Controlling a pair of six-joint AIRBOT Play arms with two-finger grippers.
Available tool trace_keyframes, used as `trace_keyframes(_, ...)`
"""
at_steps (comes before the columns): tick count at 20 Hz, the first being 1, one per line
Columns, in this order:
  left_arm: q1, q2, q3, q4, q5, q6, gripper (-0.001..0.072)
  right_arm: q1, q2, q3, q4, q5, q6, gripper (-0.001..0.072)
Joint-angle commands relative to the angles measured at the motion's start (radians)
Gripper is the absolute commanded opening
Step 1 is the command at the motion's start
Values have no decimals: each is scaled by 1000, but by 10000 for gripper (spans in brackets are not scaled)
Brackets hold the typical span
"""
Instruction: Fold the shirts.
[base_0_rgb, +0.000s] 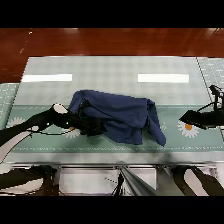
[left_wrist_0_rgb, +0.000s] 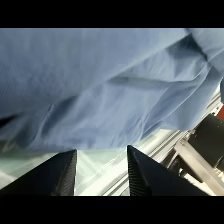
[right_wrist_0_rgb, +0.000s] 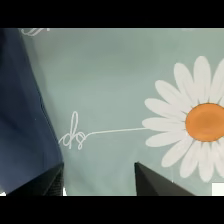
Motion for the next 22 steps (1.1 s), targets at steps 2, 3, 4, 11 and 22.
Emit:
trace_keyframes(2, -2, -20, 1, -8, 58, -7, 430, 0, 1, 0, 2, -11, 0, 521)
trace_keyframes(3, -2, -21, 0, -4, 60, -20, 375, 0, 1, 0, 2, -11, 0, 521)
trace_keyframes(4, -1, -23, 0, 1, 61, -29, 329, 0, 1, 0, 2, -11, 0, 521)
trace_keyframes(11, 1, -27, 0, 87, 75, -100, 31, 0, 1, 0, 2, -8, 0, 518)
trace_keyframes(22, 1, 83, 1, 90, 67, -47, 29, 0, 1, -160, 111, 108, -45, 587)
